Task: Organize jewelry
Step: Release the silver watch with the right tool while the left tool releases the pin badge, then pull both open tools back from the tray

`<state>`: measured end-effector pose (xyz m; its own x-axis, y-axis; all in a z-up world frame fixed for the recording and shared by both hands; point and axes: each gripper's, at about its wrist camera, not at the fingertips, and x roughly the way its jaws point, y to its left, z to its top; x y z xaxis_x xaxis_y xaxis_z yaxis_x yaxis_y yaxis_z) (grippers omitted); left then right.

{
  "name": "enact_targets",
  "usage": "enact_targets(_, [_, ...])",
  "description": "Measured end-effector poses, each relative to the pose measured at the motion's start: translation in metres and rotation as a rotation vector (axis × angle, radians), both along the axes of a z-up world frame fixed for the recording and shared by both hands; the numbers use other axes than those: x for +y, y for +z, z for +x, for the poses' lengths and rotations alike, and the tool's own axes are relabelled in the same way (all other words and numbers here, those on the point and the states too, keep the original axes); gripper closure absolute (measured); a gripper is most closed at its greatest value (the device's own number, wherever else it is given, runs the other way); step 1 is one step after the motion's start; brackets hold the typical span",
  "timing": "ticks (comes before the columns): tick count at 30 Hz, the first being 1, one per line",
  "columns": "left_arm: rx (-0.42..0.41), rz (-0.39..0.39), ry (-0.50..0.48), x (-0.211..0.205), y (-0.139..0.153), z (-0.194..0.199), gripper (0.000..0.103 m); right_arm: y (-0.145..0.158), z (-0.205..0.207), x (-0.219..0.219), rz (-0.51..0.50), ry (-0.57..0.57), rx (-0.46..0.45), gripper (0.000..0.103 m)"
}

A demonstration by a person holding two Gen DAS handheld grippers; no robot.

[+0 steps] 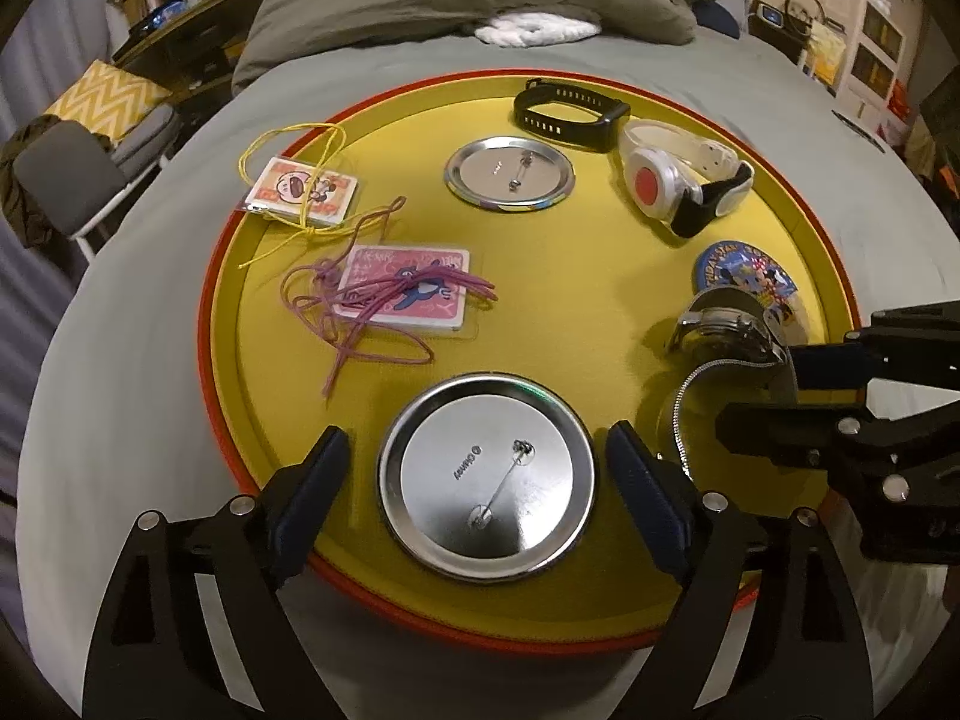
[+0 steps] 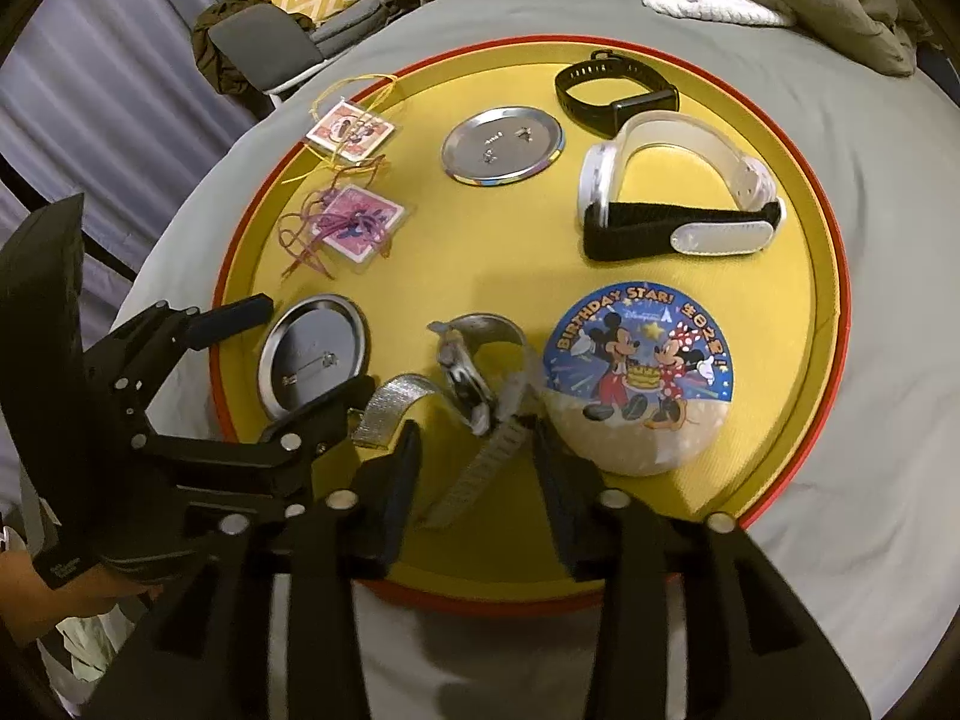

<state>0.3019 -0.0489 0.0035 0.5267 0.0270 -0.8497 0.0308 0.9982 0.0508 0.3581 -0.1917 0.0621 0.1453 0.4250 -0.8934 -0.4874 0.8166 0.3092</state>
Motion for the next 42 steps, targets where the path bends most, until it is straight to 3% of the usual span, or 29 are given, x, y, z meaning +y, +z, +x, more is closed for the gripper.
enact_targets(3, [-0.005, 0.005, -0.009, -0.002, 0.002, -0.003, 0.014, 0.005, -0.004, 0.001, 0.003, -0.005, -0.018, 0.05])
enact_targets(22, [-0.039, -0.053, 0.068, 0.003, 0.027, -0.026, 0.009, 0.029, -0.02, -0.015, -0.042, -0.133, -0.094, 0.044])
enact_targets(24, [-0.04, -0.058, 0.082, 0.005, 0.029, -0.029, 0.008, 0.032, -0.024, -0.017, -0.047, -0.148, -0.107, 0.022])
enact_targets(25, [-0.04, -0.064, 0.093, 0.007, 0.031, -0.031, 0.007, 0.035, -0.027, -0.018, -0.044, -0.158, -0.12, 0.02])
enact_targets(42, [-0.031, -0.098, 0.196, 0.028, 0.053, -0.075, 0.007, 0.058, -0.06, -0.03, -0.086, -0.239, -0.171, 0.02])
